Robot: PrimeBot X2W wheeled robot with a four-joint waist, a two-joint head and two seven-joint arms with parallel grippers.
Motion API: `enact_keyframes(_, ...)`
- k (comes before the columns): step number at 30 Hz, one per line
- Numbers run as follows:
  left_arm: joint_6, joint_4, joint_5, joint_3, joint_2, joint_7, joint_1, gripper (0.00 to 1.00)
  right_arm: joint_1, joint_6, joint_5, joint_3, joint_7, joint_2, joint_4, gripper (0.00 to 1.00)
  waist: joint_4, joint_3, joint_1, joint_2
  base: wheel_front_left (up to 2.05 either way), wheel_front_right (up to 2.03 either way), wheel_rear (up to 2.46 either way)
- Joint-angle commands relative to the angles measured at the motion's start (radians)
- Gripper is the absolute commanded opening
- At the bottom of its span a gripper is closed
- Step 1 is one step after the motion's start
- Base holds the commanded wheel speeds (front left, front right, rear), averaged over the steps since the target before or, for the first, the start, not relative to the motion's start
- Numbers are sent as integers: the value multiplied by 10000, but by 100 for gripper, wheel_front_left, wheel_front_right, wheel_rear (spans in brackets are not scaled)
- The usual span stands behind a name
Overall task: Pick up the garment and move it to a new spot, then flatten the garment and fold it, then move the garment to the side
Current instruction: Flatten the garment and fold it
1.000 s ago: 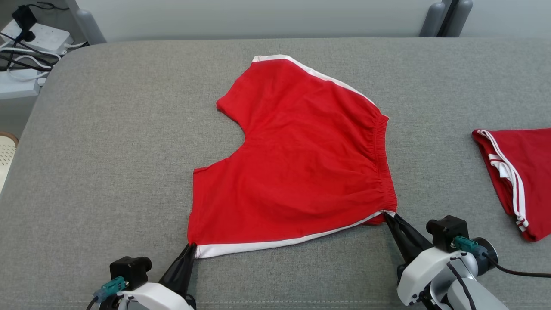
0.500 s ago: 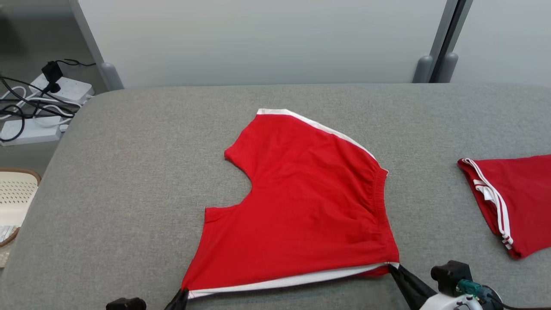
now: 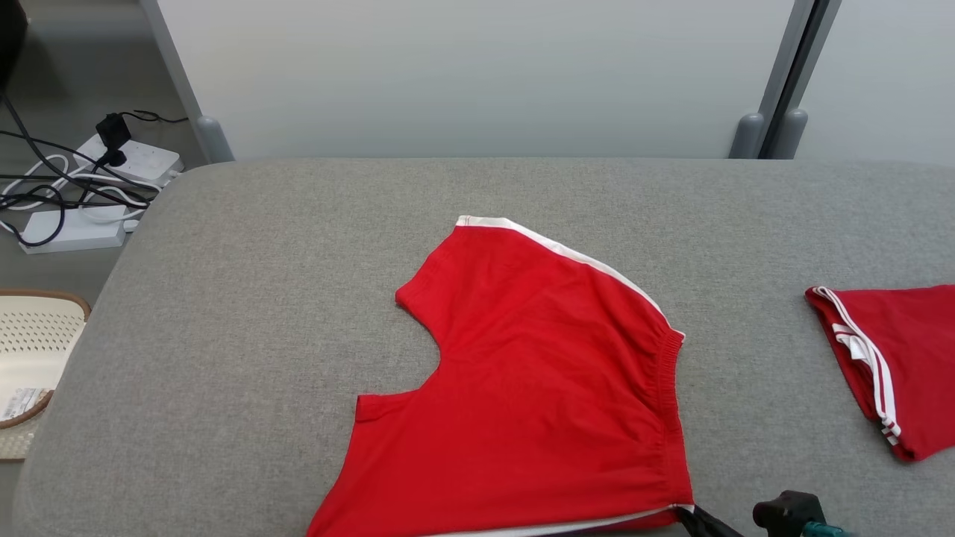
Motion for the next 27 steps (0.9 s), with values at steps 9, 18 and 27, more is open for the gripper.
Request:
enact_keyframes(9, -6, -2775, 700, 1109, 254, -105, -1110, 0, -416, 0, 63, -1552, -136, -134, -1404, 0, -66, 445, 0, -1, 0, 0, 0)
enact_keyframes(18, -6, -2787, -194, -703, 874, -105, -4318, 0, -1916, 0, 409, -2160, -133, 391, -1194, 0, -197, 1759, 0, -1, 0, 0, 0)
enact_keyframes(27, -6, -1152, -687, -1433, 1265, -105, -7920, 0, -4094, 0, 415, -2308, -76, 1309, -209, 0, -809, 3510, 0, -1, 0, 0, 0)
